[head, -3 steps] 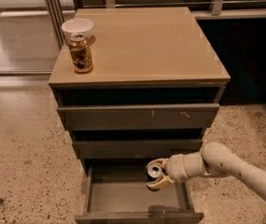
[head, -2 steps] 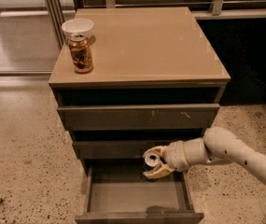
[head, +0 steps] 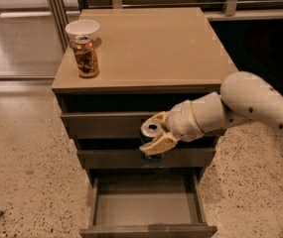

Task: Pick pepsi can from bottom drawer and place on counter

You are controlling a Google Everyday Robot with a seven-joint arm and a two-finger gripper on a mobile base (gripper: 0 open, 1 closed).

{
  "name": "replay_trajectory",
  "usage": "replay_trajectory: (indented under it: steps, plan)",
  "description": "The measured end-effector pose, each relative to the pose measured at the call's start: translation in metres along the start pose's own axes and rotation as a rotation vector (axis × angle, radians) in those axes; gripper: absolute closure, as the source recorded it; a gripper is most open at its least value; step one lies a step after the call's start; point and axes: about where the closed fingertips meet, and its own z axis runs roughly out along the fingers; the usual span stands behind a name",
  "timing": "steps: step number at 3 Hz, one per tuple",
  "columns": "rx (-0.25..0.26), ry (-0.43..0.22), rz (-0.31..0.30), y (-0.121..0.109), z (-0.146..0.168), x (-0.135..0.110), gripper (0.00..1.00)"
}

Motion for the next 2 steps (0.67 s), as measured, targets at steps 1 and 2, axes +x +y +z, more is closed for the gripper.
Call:
replay_trajectory:
  steps: [1,2]
  plan:
    - [0.034,0.038,-0.017,0.0038,-0.0175,-0.0305,1.0]
    - [0.034,0.038,-0.016,0.0038,-0.0176,-0.0307,1.0]
